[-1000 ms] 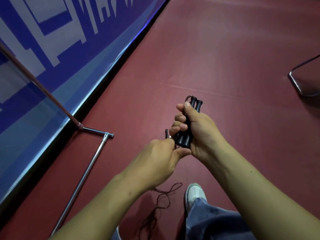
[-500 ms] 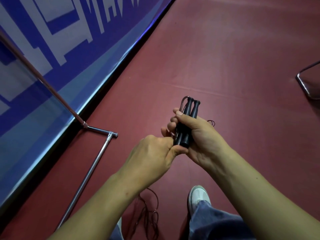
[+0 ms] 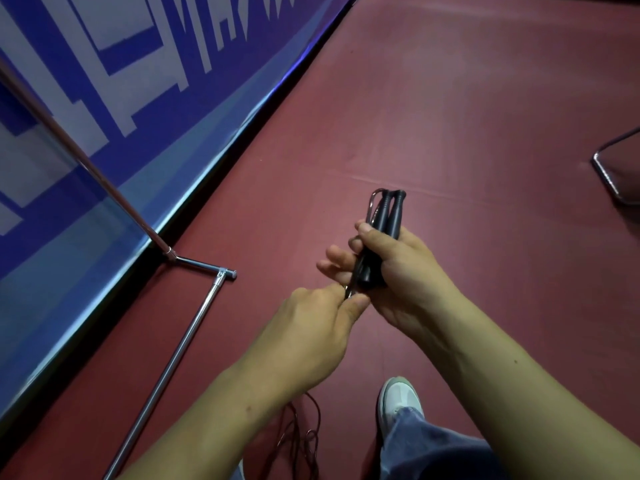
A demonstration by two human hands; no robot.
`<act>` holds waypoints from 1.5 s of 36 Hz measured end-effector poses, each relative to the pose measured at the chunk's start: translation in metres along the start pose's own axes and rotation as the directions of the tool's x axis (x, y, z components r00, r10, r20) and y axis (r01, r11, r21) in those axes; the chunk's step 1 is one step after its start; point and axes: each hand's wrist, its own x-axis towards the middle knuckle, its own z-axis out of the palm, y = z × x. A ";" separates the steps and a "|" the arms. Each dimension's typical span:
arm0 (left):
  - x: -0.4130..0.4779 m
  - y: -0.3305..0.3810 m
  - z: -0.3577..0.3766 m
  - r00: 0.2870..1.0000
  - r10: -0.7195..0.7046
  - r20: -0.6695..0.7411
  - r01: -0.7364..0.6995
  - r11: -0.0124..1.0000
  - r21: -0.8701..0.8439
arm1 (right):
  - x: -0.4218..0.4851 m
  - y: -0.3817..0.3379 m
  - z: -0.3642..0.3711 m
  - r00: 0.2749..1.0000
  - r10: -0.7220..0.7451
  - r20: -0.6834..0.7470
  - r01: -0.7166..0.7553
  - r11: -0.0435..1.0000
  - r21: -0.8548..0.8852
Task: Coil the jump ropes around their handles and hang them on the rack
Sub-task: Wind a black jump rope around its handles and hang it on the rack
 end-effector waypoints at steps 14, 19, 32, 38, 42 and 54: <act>-0.005 0.017 0.003 0.988 0.027 0.149 -0.034 0.999 0.041 | 0.008 -0.006 -0.016 0.987 -0.010 -0.158 0.008 1.000 -0.016; -0.005 0.013 -0.003 0.984 0.043 0.171 -0.052 0.997 0.048 | 0.004 -0.006 -0.020 0.989 -0.016 -0.146 0.006 0.997 -0.072; -0.001 -0.015 -0.037 0.959 0.265 0.096 -0.281 0.933 0.225 | 0.008 0.015 -0.035 0.991 0.051 -0.126 -0.131 0.603 -0.787; -0.009 -0.016 -0.033 0.931 0.347 0.112 -0.362 0.918 0.160 | 0.009 0.005 -0.027 0.967 0.228 -0.116 -0.249 0.944 -0.215; -0.012 -0.013 -0.031 0.906 0.410 0.109 -0.423 0.891 0.163 | 0.007 0.008 -0.023 0.973 0.205 -0.109 -0.225 0.949 -0.220; 0.000 -0.012 -0.053 0.840 0.540 0.049 -0.542 0.837 0.069 | -0.015 0.028 -0.020 0.918 0.393 0.060 -0.193 0.572 -0.797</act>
